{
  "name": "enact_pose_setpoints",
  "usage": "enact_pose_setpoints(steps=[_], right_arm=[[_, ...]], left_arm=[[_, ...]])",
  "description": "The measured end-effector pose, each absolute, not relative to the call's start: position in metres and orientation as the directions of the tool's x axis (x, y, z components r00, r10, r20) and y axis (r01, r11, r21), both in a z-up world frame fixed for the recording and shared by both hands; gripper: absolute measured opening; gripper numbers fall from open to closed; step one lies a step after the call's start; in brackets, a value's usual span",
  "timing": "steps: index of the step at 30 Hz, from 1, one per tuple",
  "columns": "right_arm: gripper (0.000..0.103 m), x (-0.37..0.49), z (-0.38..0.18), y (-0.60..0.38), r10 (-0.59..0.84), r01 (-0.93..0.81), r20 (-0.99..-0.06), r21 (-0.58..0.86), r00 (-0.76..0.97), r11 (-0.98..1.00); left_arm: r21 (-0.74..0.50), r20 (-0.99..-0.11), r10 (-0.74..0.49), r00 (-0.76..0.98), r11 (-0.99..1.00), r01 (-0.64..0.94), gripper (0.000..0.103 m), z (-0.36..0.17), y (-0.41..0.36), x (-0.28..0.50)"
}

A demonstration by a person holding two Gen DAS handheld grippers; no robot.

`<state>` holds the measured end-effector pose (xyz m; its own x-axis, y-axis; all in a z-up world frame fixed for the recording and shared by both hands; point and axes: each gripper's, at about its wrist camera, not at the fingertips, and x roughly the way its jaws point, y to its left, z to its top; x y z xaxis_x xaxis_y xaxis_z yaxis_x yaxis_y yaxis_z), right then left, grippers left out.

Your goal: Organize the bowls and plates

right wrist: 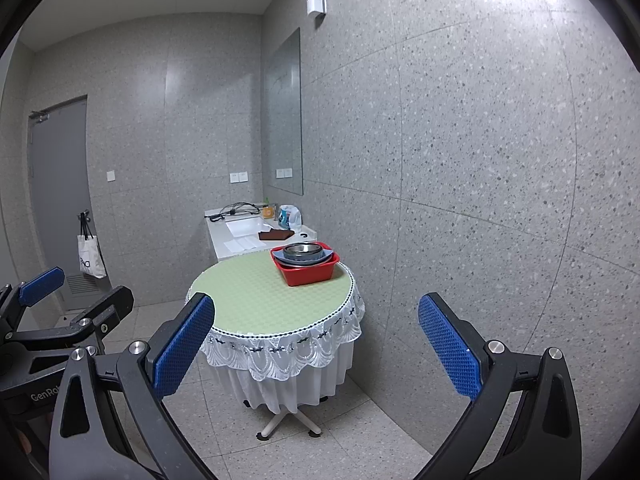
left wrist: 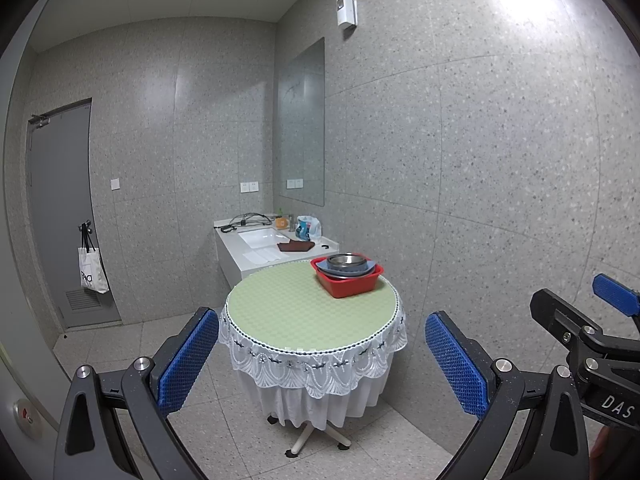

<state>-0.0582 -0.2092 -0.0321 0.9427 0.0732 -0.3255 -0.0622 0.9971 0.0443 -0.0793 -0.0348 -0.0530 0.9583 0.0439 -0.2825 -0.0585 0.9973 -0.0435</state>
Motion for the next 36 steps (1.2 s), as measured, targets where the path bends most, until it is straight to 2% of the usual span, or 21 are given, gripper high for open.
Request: enact_pose_setpoints(steps=[36], right_arm=[[0.103, -0.054, -0.032, -0.213, 0.073, -0.063, -0.321, 0.043, 0.944, 0.997]], left_arm=[[-0.036, -0.273, 0.044, 0.961, 0.998, -0.056, 0.102, -0.056, -0.024, -0.081]])
